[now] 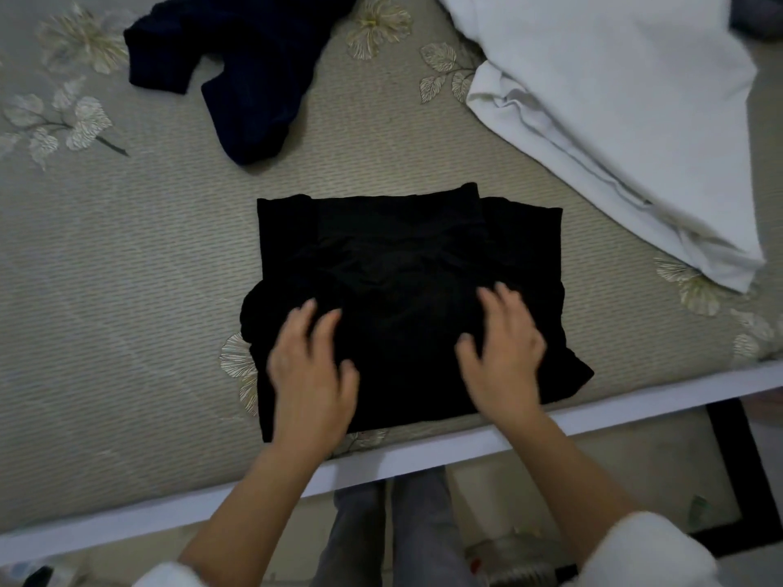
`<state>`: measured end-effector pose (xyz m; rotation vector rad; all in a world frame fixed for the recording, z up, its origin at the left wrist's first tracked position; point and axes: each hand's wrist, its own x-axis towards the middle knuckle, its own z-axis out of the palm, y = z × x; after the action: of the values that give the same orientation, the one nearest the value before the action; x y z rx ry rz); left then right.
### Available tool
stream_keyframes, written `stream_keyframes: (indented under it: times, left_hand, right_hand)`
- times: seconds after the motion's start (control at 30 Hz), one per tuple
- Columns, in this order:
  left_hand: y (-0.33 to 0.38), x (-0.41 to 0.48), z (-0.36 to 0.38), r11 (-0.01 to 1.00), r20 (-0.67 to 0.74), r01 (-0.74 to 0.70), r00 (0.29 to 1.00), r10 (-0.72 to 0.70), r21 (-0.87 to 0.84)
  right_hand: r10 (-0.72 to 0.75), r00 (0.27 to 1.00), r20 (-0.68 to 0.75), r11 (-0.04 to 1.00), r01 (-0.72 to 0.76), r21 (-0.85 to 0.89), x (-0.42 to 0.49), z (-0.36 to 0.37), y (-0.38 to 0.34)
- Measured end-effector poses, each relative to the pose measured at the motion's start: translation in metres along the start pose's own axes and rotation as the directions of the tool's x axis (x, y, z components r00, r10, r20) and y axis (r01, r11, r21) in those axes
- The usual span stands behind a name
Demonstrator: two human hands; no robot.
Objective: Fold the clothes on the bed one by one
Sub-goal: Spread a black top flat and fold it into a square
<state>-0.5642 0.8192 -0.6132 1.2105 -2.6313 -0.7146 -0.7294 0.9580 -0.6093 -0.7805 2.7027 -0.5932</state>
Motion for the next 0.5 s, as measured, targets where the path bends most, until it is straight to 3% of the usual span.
stream_keyframes:
  times: [0.07, 0.1, 0.27, 0.33, 0.4, 0.47, 0.5]
  left_hand:
    - [0.014, 0.016, 0.018, 0.969, 0.194, -0.220, 0.961, 0.195, 0.115]
    - [0.014, 0.025, 0.026, 0.948, 0.286, -0.260, 0.937, 0.202, 0.181]
    - [-0.012, 0.058, 0.038, 0.933, 0.489, -0.057, 0.862, -0.134, 0.356]
    - [-0.007, 0.055, 0.038, 0.943, 0.463, -0.039, 0.878, -0.127, 0.332]
    - [0.014, 0.042, 0.040, 0.963, 0.369, -0.066, 0.929, -0.036, 0.260]
    - [0.042, 0.023, 0.044, 0.969, 0.364, -0.183, 0.925, 0.111, 0.169]
    - [0.058, 0.013, 0.049, 0.961, 0.399, -0.250, 0.898, 0.184, 0.120]
  right_hand:
    - [-0.134, 0.972, 0.195, 0.973, 0.166, -0.160, 0.012, 0.016, -0.003]
    - [-0.150, 0.953, 0.262, 0.945, 0.216, -0.246, 0.019, 0.022, 0.004]
    - [-0.055, 0.928, 0.369, 0.884, 0.217, -0.415, 0.047, 0.002, 0.064]
    - [-0.081, 0.920, 0.384, 0.944, 0.194, -0.268, 0.053, -0.013, 0.072]
    - [-0.053, 0.974, 0.219, 0.999, 0.055, 0.000, 0.062, -0.029, 0.074]
    - [0.112, 0.993, 0.026, 0.975, -0.115, 0.193, 0.079, -0.047, 0.078]
    - [0.235, 0.972, -0.004, 0.936, -0.225, 0.272, 0.089, -0.054, 0.081]
